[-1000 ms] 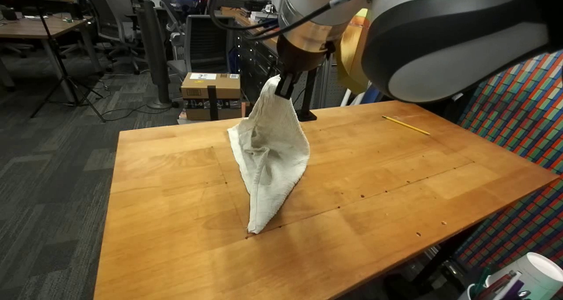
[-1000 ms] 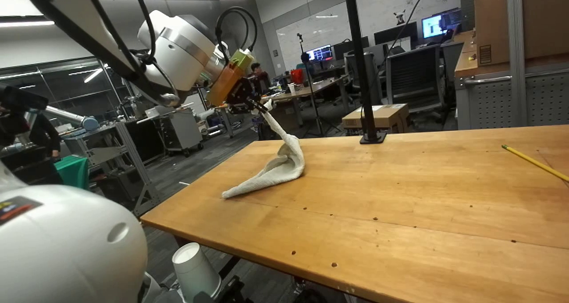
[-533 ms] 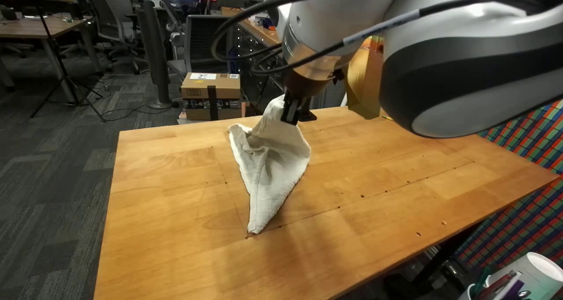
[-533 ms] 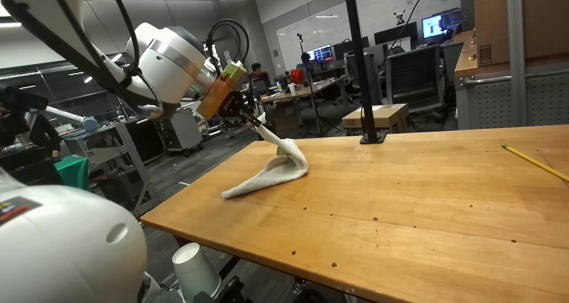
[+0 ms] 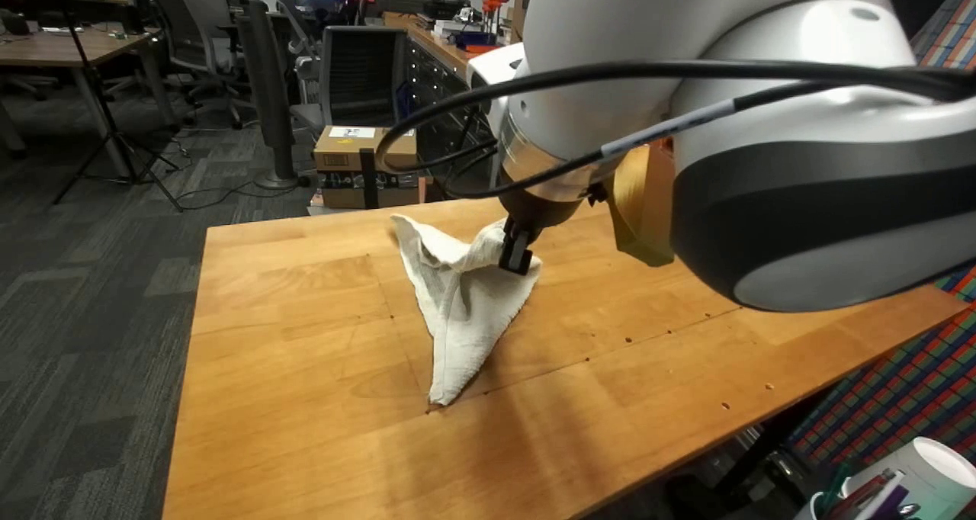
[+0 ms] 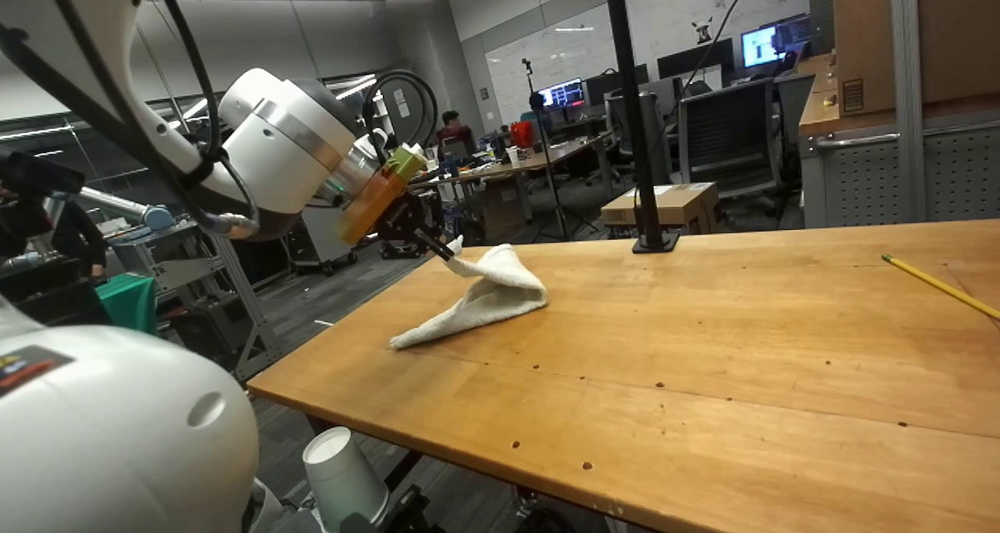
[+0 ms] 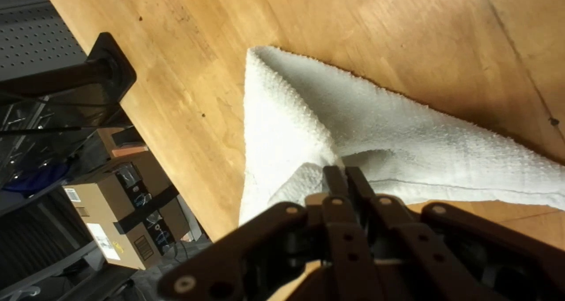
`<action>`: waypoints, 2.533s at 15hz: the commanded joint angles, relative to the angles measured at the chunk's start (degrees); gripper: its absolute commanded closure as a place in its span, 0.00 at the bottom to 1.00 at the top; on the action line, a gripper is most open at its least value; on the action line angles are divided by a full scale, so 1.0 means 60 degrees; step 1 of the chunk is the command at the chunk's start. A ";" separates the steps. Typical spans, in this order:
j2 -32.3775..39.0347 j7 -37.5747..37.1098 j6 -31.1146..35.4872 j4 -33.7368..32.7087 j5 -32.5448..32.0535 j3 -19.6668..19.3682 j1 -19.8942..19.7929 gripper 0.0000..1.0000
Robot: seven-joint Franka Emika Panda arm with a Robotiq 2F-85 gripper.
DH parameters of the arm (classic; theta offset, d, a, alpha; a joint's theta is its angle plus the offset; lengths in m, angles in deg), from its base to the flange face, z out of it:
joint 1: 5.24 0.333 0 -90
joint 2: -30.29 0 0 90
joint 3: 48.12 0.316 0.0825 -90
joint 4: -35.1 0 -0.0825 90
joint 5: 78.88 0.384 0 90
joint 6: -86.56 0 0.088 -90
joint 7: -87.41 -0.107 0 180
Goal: Fold the cloth on the table
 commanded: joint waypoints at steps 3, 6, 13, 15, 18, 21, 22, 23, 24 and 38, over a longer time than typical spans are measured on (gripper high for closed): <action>-0.0384 0.0322 -0.0571 0.0324 0.0714 0.0488 0.0189 0.93; -0.0388 0.0337 -0.0912 0.0336 0.0914 0.0748 0.0331 0.93; -0.0375 0.0266 -0.1553 0.0292 0.0896 0.1238 0.0672 0.55; -0.0317 0.0276 -0.1676 0.0270 0.0922 0.1274 0.0734 0.41; -0.0227 0.0281 -0.1812 0.0224 0.1049 0.1206 0.0731 0.19; -0.0207 0.0362 -0.1936 0.0199 0.1571 0.1011 0.0655 0.00; -0.0243 0.0444 -0.1931 0.0219 0.1950 0.0839 0.0623 0.00; -0.0395 0.0321 -0.1941 0.0262 0.2120 0.0709 0.0465 0.00; -0.0517 0.0342 -0.1933 0.0311 0.2409 0.0539 0.0360 0.00; -0.1979 0.1031 -0.1837 0.0947 0.2600 -0.1216 -0.1840 0.00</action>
